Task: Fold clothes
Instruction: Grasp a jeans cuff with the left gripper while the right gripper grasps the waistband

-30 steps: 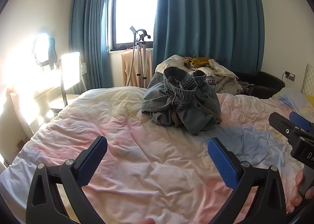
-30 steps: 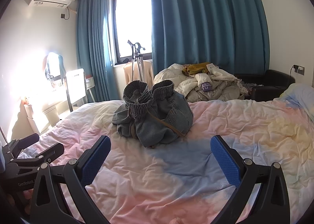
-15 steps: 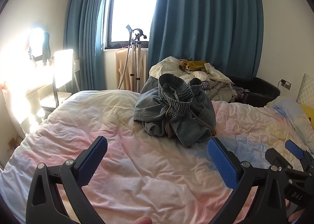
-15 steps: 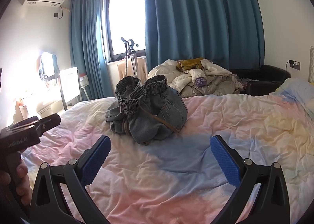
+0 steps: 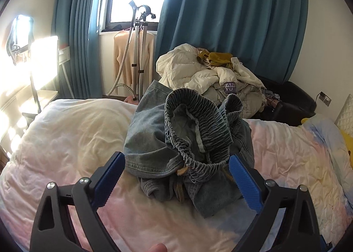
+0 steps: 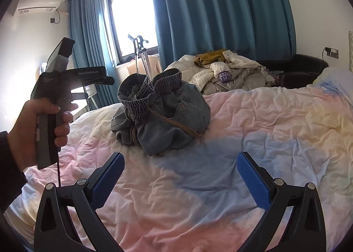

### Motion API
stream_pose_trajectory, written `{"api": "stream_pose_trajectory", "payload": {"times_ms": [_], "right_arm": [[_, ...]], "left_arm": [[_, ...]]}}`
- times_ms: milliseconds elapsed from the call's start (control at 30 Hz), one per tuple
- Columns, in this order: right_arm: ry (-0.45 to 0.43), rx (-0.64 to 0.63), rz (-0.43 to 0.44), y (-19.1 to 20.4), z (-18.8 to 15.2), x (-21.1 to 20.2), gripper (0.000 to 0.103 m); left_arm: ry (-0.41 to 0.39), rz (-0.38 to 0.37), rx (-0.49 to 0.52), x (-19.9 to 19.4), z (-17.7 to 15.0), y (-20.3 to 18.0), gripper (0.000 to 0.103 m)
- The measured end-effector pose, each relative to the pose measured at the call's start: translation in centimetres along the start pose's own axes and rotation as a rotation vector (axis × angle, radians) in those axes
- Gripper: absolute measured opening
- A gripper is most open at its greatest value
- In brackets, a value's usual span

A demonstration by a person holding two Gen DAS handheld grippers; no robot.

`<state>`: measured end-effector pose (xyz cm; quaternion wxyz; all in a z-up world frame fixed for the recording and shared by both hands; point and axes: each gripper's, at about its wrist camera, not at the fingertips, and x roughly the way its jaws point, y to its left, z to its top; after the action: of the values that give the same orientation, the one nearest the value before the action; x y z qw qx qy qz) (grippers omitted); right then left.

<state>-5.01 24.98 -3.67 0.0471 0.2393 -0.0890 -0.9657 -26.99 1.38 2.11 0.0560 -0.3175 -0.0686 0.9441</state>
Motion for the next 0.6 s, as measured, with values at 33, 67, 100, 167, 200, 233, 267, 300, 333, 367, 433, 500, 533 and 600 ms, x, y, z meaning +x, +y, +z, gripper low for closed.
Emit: {"api": "stream_pose_trajectory", "payload": {"times_ms": [33,67,100,167,200,233,267,300,333,367,433,500,533,600], "right_arm": [[0.010,0.013,0.010,-0.3,-0.1,0.4,0.103],[0.018,0.027,0.019,-0.6,-0.2,0.8,0.103],[0.024,0.040,0.026,-0.8,-0.3,1.2,0.103],[0.036,0.068,0.041,-1.3,-0.5,2.1,0.103],[0.042,0.085,0.050,-1.6,-0.6,2.5,0.103],[0.051,0.100,0.056,-1.8,-0.8,2.9,0.103],[0.057,0.112,0.060,-2.1,-0.9,3.3,0.103],[0.061,0.121,0.060,-2.4,-1.0,3.6,0.103],[0.068,0.128,0.061,-2.6,-1.2,4.0,0.103],[0.074,0.135,0.062,-2.8,-1.4,4.3,0.103],[0.088,0.147,0.064,-3.2,-1.7,5.0,0.103],[0.095,0.155,0.066,-3.4,-1.9,5.6,0.103],[0.095,0.152,0.062,-3.4,-1.9,5.8,0.103],[0.093,0.149,0.057,-3.4,-1.9,6.1,0.103]], "left_arm": [[0.008,0.000,-0.013,1.1,0.5,0.2,0.094],[0.015,-0.001,-0.027,2.1,1.0,0.4,0.094],[0.023,-0.001,-0.040,3.2,1.6,0.5,0.093],[0.030,0.010,-0.059,5.2,2.2,0.6,0.087],[0.038,0.014,-0.069,6.2,2.4,0.6,0.085],[0.048,0.012,-0.082,7.2,2.5,0.7,0.081],[0.066,0.010,-0.095,8.2,2.6,0.8,0.078],[0.086,0.009,-0.109,9.3,2.6,0.9,0.069],[0.106,0.007,-0.123,10.3,2.6,1.0,0.057],[0.119,0.006,-0.123,11.1,2.6,0.9,0.052],[0.131,0.001,-0.114,12.1,2.5,0.7,0.024],[0.112,0.005,-0.121,11.9,2.6,0.4,0.014],[0.103,0.003,-0.132,11.5,2.6,0.3,0.013],[0.095,-0.006,-0.133,10.5,2.6,-0.1,0.012]]}}
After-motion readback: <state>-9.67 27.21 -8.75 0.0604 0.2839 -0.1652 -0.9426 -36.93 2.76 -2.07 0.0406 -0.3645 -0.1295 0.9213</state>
